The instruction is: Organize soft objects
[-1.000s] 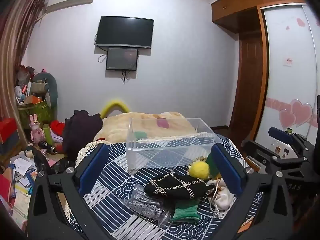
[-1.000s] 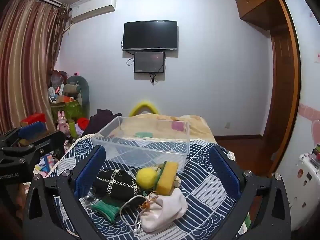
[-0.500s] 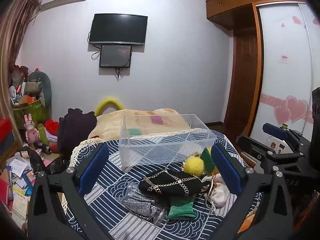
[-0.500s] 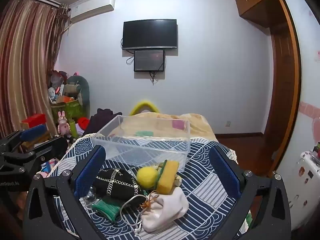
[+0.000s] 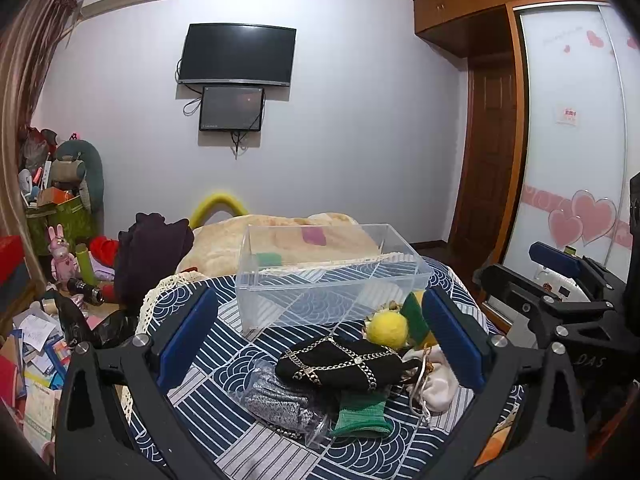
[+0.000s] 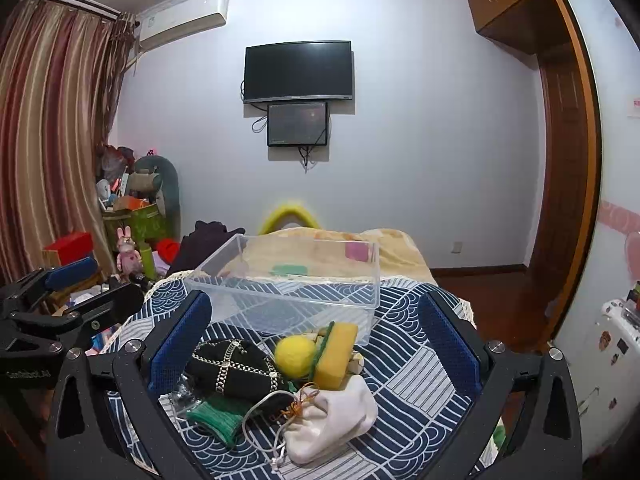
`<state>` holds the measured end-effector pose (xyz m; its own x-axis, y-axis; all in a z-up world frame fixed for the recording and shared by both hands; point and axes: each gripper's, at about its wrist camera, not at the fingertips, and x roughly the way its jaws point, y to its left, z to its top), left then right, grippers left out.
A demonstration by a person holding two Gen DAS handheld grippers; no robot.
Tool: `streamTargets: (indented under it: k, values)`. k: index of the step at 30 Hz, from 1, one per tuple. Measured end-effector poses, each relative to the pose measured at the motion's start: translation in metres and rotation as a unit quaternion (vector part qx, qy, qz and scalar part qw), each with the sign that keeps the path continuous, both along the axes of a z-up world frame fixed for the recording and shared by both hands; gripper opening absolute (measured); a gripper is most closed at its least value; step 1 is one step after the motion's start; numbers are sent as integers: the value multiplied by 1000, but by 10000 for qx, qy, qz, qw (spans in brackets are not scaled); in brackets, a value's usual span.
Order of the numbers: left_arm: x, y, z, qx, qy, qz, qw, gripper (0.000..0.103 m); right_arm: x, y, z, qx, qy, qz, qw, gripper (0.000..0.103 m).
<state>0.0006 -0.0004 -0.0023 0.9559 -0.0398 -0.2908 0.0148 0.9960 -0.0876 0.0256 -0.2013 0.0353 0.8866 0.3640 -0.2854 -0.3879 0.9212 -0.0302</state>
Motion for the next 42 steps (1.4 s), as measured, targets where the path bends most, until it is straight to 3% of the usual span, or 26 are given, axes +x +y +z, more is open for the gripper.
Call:
streamTargets:
  k: [42]
  values:
    - [3, -1, -3, 43, 49, -19, 10000, 103, -5, -1, 2, 68, 15, 6, 10000, 103]
